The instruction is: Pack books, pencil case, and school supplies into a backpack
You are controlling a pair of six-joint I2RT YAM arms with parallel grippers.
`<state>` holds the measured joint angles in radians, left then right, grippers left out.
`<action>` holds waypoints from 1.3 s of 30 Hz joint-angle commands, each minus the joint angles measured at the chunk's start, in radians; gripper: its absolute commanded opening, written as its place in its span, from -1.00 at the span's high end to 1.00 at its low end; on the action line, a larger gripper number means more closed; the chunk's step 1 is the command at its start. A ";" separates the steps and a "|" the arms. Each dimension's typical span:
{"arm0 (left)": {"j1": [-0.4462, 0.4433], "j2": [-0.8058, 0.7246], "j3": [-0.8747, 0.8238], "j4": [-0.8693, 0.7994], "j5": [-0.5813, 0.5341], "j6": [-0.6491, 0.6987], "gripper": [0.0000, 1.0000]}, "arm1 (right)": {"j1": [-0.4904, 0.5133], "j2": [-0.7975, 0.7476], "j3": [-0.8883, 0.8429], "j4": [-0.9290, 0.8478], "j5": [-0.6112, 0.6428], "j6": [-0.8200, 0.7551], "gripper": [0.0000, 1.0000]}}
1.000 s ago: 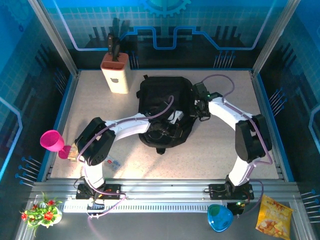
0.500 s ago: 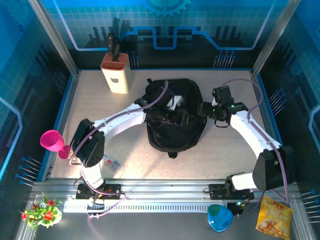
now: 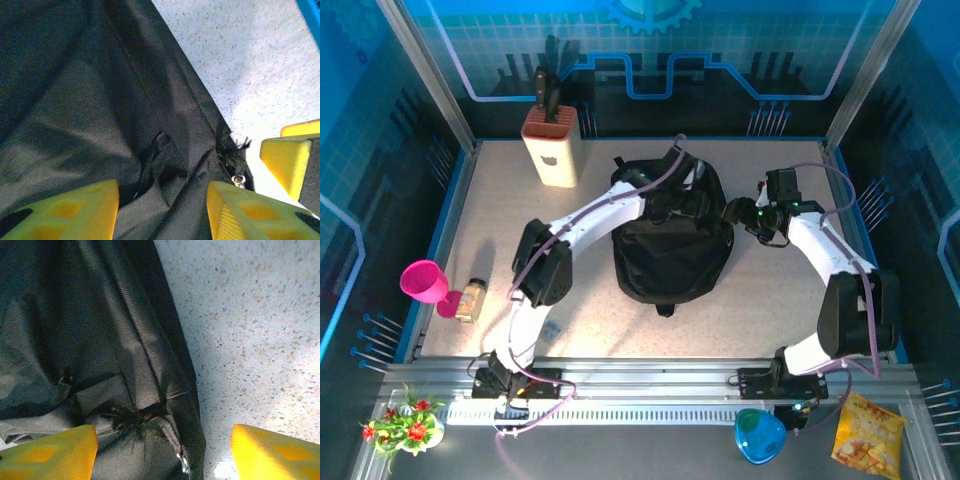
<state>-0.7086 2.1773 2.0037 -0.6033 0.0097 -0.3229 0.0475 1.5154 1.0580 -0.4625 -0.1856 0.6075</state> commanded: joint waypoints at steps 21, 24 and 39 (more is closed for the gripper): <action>-0.042 0.269 0.314 -0.151 -0.135 0.161 0.23 | -0.042 0.057 -0.061 0.050 -0.126 0.035 -0.36; -0.046 0.285 0.315 -0.159 -0.150 0.174 0.21 | -0.042 0.057 -0.064 0.049 -0.128 0.034 -0.36; -0.080 0.351 0.362 -0.186 -0.494 0.154 0.23 | -0.021 0.095 -0.064 0.044 -0.099 0.028 -0.35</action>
<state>-0.7937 2.5038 2.3352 -0.7555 -0.3656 -0.1772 0.0193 1.5963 0.9989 -0.4175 -0.2935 0.6327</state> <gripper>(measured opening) 0.379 0.672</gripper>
